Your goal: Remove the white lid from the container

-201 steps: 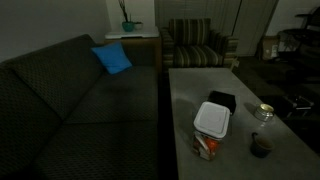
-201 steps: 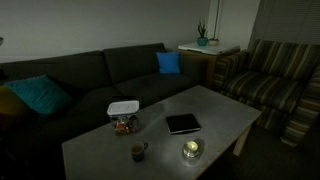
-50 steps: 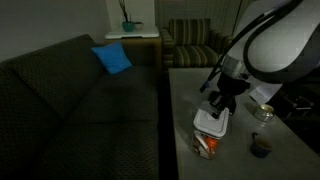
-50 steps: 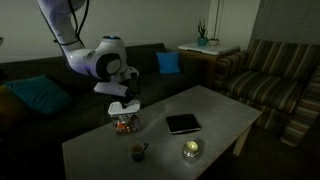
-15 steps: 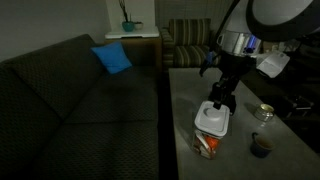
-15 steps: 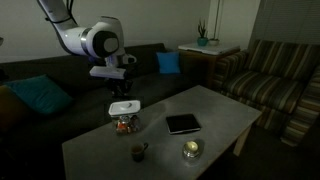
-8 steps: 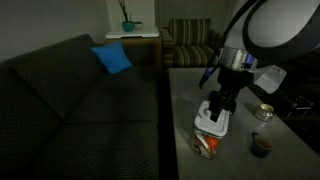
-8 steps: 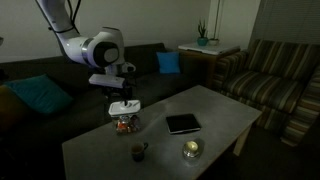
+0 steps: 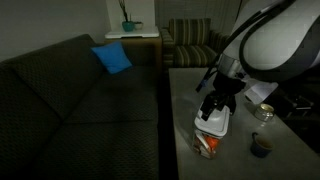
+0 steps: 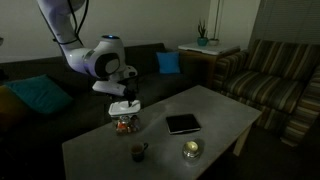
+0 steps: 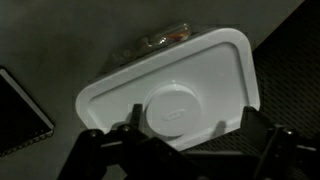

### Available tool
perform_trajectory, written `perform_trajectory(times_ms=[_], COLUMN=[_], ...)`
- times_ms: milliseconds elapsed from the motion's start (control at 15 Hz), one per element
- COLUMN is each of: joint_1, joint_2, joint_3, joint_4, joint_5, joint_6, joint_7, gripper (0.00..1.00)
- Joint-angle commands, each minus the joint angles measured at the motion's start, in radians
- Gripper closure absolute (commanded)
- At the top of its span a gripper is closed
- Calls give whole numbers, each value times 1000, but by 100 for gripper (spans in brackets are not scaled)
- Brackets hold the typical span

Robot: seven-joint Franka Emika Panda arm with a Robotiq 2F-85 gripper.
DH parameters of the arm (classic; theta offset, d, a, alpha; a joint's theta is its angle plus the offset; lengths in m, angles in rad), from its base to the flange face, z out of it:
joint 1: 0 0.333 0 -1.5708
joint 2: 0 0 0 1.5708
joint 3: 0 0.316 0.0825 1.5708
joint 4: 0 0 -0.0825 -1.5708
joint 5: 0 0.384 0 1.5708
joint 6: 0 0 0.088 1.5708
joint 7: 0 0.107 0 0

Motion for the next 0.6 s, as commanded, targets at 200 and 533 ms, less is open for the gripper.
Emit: perform_trajectory(times_ms=[200,533], joint_1=[24,58], joint_2=[62,100], joint_3=[-28,-64], joint_4=[76,117], joint_5=[-4,-7], joint_6=[30,33], joint_7=[12,36], gripper=[0,2])
